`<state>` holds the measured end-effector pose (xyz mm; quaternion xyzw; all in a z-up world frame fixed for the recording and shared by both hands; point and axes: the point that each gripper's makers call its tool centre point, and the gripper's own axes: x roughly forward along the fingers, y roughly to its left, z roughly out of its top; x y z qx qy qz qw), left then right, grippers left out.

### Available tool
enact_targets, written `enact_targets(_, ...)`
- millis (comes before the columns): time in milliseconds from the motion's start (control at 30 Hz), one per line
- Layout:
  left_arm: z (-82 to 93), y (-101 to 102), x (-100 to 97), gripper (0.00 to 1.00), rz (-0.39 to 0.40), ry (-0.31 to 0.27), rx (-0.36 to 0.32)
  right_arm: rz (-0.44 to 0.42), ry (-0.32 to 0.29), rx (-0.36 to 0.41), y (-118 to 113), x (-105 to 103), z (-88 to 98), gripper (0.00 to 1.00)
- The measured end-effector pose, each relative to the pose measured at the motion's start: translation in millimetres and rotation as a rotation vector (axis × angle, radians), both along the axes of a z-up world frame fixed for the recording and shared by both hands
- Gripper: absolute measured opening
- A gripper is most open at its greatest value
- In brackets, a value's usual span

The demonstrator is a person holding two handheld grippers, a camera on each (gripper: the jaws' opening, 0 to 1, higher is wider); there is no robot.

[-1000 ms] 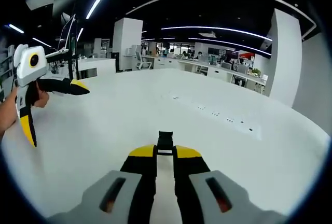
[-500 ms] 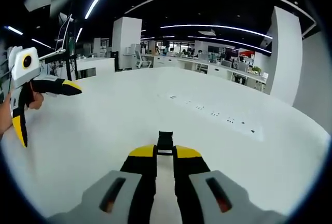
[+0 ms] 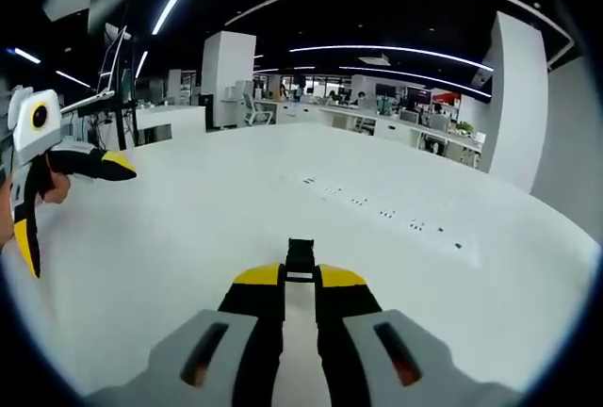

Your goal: Snap the two parts of the plastic buckle together until the buckle closes and remains connected.

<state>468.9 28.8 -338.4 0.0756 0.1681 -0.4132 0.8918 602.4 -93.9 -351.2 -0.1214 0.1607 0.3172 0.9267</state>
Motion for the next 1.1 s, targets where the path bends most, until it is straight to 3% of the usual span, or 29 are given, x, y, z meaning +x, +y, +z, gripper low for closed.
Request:
enact_targets(500, -0.4, 1, -3.6, 0.99, 0.005, -0.011, 0.016, 0.005, 0.01, 0.007, 5, 19, 5.5, 0.1)
enact_targets(967, -3.5, -2, -6.8, 0.99, -0.003, 0.017, 0.007, 0.034, 0.033, -0.046, 17, 37, -9.0, 0.1)
enact_targets(1100, -4.8, -4, -7.9, 0.99, -0.009, 0.015, 0.014, 0.03, 0.037, -0.029, 13, 41, -8.6, 0.1)
